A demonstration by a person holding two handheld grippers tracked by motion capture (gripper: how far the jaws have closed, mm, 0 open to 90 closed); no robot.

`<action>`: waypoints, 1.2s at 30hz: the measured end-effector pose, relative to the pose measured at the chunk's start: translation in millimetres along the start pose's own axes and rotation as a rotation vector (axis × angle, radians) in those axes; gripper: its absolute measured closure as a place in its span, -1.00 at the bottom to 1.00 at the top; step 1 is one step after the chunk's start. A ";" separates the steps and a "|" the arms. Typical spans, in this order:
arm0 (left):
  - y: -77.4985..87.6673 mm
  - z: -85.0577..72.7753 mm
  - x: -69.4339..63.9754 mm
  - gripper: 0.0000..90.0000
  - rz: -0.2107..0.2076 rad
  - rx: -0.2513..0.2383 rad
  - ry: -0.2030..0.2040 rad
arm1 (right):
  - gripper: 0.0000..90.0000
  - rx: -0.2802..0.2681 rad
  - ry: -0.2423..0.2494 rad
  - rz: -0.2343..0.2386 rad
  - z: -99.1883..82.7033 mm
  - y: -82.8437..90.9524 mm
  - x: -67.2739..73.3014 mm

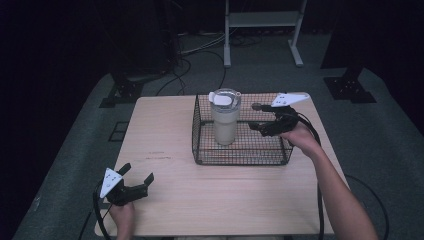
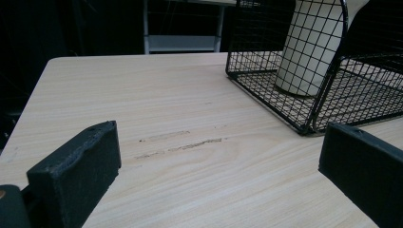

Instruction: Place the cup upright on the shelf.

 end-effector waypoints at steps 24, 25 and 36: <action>-0.8 -0.5 -1.4 -1.00 0.006 -0.001 -0.008 | -0.71 -0.037 -0.019 0.038 -16.0 35.5 23.9; -0.7 -0.5 -1.3 -1.00 0.005 -0.001 -0.007 | -0.71 -0.040 -0.015 0.045 -17.0 39.8 27.5; -1.4 -1.2 -2.2 -1.00 0.009 0.006 -0.019 | -0.71 -0.070 -0.004 0.033 -24.1 54.3 40.2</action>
Point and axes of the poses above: each handheld gripper's, and its own axes: y roughly backward along the jaws, z roughly out of its top, x roughly to its left, the point moved 7 cm from there along -y, roughly forward along the jaws, and after that the axes turned 13 degrees about y, right-handed, at the moved point
